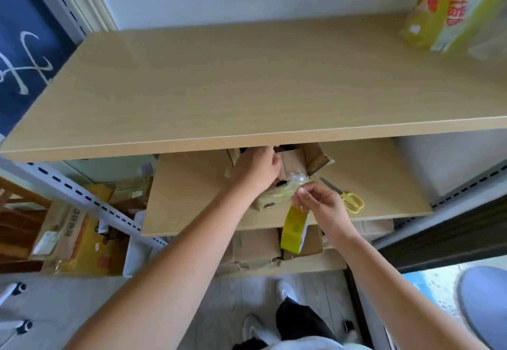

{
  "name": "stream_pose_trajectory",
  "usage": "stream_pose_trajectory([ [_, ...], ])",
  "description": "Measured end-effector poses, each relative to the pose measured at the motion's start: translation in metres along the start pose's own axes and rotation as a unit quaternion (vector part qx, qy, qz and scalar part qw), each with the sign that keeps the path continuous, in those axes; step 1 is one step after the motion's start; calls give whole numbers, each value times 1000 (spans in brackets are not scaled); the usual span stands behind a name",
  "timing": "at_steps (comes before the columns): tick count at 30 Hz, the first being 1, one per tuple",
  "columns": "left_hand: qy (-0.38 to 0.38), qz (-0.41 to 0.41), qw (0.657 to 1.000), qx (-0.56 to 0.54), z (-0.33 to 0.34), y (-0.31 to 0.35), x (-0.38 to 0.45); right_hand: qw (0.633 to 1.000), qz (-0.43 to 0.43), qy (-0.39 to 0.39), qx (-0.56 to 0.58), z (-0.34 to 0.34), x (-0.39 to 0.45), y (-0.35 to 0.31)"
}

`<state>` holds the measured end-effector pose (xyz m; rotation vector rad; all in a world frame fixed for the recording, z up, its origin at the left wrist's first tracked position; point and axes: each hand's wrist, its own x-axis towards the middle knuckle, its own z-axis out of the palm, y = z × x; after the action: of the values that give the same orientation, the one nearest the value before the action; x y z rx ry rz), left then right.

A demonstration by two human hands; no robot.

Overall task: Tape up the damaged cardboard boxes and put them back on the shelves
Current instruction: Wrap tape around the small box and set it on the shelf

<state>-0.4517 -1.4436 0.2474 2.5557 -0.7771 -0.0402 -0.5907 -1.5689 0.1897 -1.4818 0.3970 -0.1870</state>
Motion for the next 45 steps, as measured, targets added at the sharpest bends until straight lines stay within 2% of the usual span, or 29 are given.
stream_pose_trajectory([
  [2,-67,2,992,106,11,-9,17,1000,-1,-26,-1,0,2,-1],
  [3,-120,-12,985,121,16,-14,21,999,-2,-40,-10,-1,4,0],
  [5,-208,-49,972,99,26,-25,26,998,0,-64,-20,-2,7,4],
  [6,-222,-56,970,83,29,-31,29,998,6,-68,-12,-2,10,5],
  [11,-228,-55,972,6,24,-43,37,995,42,-84,31,-1,24,16],
  [17,-305,-30,950,51,31,-40,38,992,71,-102,13,7,38,29],
  [20,-343,-65,937,21,26,-38,43,992,79,-89,31,7,43,34],
  [24,-399,-119,906,-79,12,-39,49,992,77,-96,41,7,45,35],
  [28,-430,-133,885,-118,5,-37,51,990,75,-110,53,8,43,36],
  [32,-434,-151,881,-117,4,-36,49,987,79,-116,75,9,43,34],
  [37,-452,-183,855,-177,6,-39,44,984,81,-147,66,6,40,30],
  [40,-452,-190,853,-178,7,-39,44,979,82,-175,62,10,37,28],
  [45,-449,-203,852,-177,7,-39,45,979,95,-174,52,22,33,23],
])
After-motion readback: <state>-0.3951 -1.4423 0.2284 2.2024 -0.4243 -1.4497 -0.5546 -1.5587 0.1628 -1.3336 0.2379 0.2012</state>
